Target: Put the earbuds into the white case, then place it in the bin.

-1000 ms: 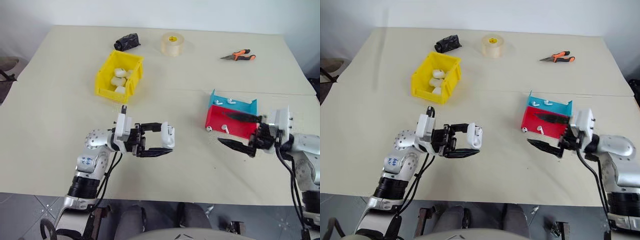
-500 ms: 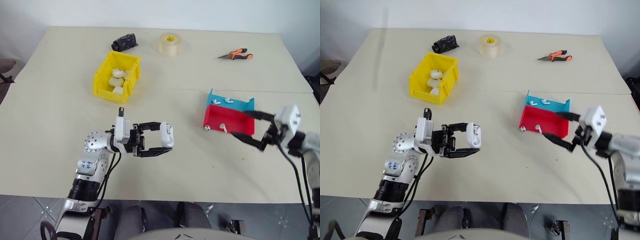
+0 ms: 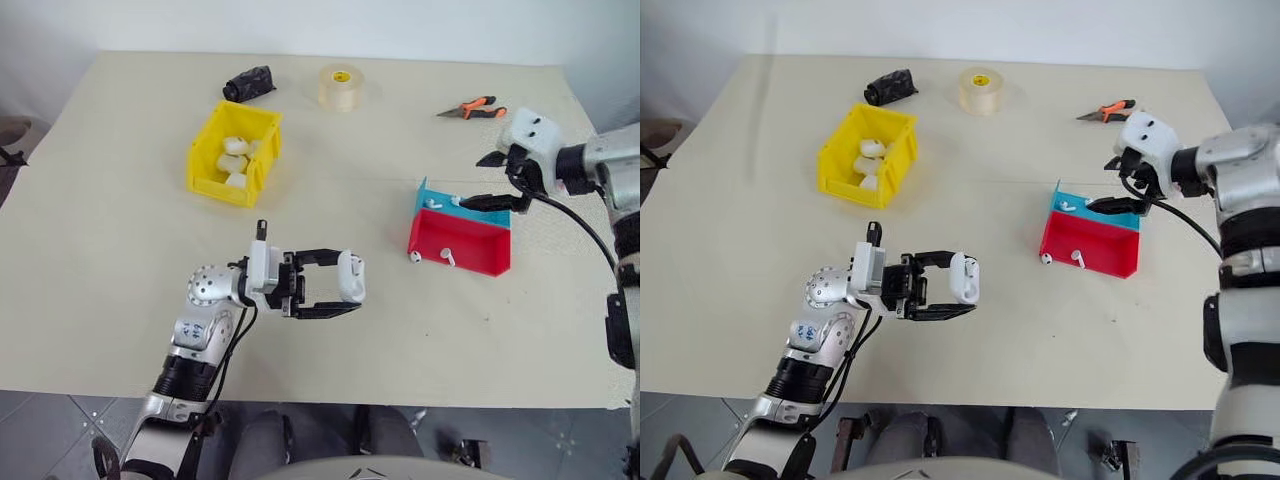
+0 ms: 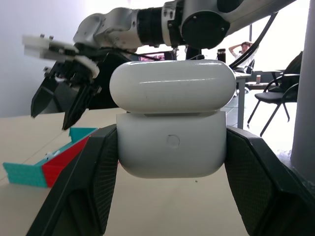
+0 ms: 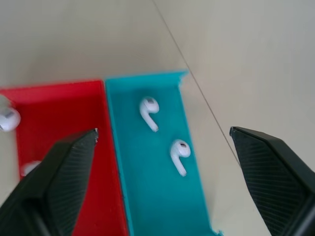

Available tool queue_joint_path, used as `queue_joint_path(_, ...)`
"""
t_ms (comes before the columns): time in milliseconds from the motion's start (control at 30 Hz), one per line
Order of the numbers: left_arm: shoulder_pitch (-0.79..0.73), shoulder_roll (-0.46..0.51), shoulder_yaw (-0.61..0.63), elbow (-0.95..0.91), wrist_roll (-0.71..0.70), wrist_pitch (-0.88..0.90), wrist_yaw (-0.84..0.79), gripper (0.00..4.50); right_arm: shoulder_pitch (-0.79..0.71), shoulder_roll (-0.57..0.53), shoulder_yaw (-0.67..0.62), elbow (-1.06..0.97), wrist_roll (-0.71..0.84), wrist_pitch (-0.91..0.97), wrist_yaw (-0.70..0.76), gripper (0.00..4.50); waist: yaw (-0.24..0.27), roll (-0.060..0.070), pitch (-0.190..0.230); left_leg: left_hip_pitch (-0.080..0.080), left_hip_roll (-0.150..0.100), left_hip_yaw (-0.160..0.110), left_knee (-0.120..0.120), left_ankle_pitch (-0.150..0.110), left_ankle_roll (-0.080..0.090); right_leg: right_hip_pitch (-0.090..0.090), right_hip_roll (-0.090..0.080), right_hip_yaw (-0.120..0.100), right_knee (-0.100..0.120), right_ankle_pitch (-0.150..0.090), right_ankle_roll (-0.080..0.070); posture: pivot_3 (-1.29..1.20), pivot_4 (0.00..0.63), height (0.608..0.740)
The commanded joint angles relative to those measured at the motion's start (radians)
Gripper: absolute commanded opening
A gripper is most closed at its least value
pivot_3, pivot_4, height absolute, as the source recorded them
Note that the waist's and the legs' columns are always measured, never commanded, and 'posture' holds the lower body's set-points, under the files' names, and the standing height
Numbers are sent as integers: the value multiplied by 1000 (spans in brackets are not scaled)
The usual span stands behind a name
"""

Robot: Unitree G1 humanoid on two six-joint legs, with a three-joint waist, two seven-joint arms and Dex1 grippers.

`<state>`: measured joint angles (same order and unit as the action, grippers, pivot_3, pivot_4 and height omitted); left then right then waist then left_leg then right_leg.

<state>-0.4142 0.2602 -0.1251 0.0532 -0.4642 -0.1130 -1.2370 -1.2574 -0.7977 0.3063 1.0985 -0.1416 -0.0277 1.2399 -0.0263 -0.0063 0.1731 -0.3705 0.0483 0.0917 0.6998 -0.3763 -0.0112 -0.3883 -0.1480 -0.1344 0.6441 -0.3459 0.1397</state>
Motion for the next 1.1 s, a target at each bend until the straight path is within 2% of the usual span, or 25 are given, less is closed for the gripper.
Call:
queue_joint_path(33,-7,-8,-5,-22,5,-23,11,2806,-62,27,30,120,-93,-88,-75,4492,-6,0,0,0,0,0,0,0,0,0,0,0,0,0,0,0,150,740)
queue_joint_path(300,16,7,1,-66,7,-18,48,2806,-89,122,23,216,-155,-122,-135,4492,-22,0,0,0,1,0,0,0,0,-1,0,0,2,0,0,0,150,740)
queue_joint_path(467,34,23,0,-99,2,-7,69,2806,-86,154,16,230,-173,-117,-120,4492,-27,0,0,0,1,-1,0,0,0,-1,0,0,3,0,0,0,150,740)
queue_joint_path(933,19,38,-2,-119,-5,20,88,2806,-102,152,36,240,-247,-80,-29,4492,-29,1,0,0,1,-1,0,0,0,-1,0,1,3,0,0,0,150,740)
queue_joint_path(1100,14,30,-2,-119,-3,19,95,2806,-99,163,29,242,-257,-59,-39,4492,-30,1,0,0,1,-1,0,0,0,-1,0,1,3,0,0,0,150,740)
